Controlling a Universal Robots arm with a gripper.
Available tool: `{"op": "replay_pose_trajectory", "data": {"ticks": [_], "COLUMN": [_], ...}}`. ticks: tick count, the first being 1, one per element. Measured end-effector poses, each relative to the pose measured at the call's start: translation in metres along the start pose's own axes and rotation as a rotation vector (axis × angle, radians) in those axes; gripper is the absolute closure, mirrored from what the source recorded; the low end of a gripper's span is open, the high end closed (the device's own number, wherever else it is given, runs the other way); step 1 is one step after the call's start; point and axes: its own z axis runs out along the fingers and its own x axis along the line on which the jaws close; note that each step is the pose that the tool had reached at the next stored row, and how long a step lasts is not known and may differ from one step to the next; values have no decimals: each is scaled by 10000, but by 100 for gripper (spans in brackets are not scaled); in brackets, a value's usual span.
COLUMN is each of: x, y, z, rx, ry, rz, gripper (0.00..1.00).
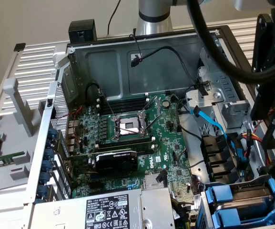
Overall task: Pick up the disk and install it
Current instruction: 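Insert the first disk wire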
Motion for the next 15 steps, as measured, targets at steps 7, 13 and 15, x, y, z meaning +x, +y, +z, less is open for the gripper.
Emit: {"op": "replay_pose_trajectory", "data": {"ticks": [7,13,15], "x": [-17,-23,-52], "y": [-26,-33,-41], "z": [21,55,61], "rx": [27,49,50], "ry": [2,0,-2], "rz": [297,871,890], "gripper": [35,35,35]}}
